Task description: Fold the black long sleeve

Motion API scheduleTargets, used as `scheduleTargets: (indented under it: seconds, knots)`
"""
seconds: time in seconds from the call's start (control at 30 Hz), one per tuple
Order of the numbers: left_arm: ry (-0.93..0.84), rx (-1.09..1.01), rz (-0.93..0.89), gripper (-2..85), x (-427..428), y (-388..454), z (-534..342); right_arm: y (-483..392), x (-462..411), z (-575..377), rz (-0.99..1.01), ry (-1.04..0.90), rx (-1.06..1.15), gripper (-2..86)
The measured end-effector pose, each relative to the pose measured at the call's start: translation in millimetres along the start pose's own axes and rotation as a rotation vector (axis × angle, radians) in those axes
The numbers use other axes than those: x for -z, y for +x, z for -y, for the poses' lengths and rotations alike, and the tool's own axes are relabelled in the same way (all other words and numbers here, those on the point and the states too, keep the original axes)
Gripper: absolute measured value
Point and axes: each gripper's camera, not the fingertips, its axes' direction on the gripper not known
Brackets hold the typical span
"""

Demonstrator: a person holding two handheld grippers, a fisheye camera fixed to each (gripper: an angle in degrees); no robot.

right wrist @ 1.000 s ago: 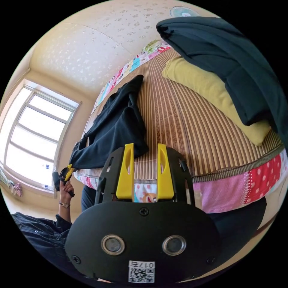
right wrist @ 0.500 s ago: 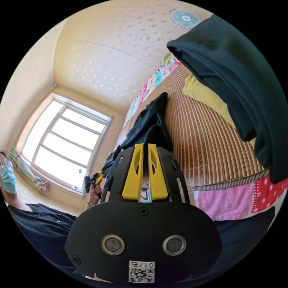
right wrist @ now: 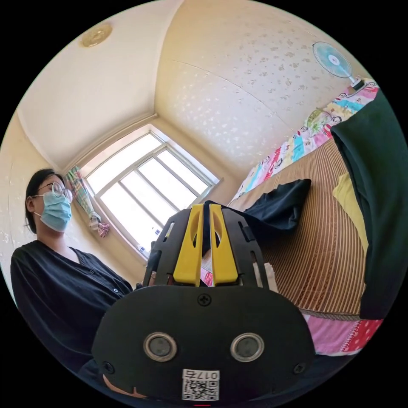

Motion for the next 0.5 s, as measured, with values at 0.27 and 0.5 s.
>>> scheduleTargets:
  seconds: [0.27, 0.5]
  knots:
    - [0.044, -0.113, -0.196, 4.3, 31, 23, 14, -67, 25, 6, 0.042, -0.025, 0.175, 3.1]
    - [0.155, -0.014, -0.309, 4.2, 54, -12, 4, -93, 22, 1, -0.081, -0.075, 0.295, 2.9]
